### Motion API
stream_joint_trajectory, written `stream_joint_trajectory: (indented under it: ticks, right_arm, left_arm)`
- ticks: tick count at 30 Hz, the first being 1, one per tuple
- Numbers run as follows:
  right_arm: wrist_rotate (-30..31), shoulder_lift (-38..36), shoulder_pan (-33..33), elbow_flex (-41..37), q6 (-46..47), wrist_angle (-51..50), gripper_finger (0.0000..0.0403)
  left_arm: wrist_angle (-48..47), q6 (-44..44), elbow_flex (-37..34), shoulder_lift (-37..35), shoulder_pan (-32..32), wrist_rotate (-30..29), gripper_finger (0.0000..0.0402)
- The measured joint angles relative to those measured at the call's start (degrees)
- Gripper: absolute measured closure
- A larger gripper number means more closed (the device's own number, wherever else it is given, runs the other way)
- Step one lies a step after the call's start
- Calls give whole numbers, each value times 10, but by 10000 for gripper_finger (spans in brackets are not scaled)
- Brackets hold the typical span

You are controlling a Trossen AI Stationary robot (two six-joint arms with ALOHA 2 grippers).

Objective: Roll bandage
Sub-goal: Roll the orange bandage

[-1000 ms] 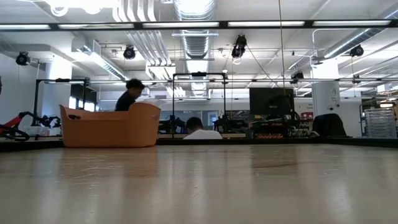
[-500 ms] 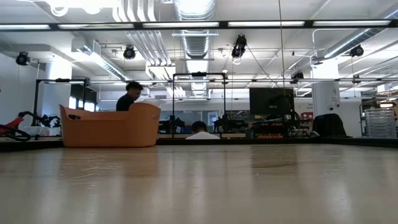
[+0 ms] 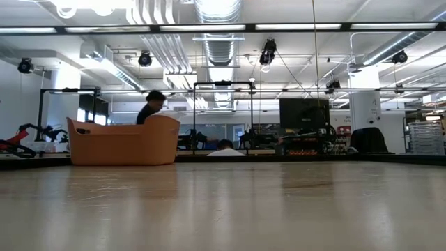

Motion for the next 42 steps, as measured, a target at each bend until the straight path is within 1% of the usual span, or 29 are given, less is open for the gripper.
stream_joint_trajectory:
  ticks: [5, 9, 15, 20, 23, 26, 32, 36, 39, 42]
  right_arm:
    - [-6, 10, 0, -9, 41, -13, 403]
    - [-37, 11, 0, -9, 56, -45, 403]
    - [-70, 11, 1, -3, 44, -88, 403]
    - [-97, 15, 2, 0, -6, -118, 403]
    - [-94, 11, 1, 6, -33, -115, 403]
    - [-98, 11, 2, 6, -37, -120, 403]
    - [-153, 11, 2, 5, -28, -127, 403]
    - [-153, 11, 2, 5, -12, -128, 402]
    - [-154, 12, 3, 5, -5, -127, 389]
    - [-157, 13, 3, 5, 0, -129, 359]
  left_arm:
    - [3, 10, 0, 0, -1, 5, 392]
    - [-6, 10, 4, -1, -1, 11, 392]
    - [-13, 10, 12, -1, -1, 12, 392]
    - [15, 7, 15, -10, -1, 9, 392]
    - [7, 4, 14, -7, -2, 9, 392]
    - [12, 4, 14, -8, -2, 10, 392]
    - [13, 3, 14, -8, -2, 10, 392]
    - [20, 3, 13, -8, -2, 10, 392]
    - [29, 8, 13, -8, -2, 10, 392]
    - [30, 9, 13, -8, -2, 11, 392]
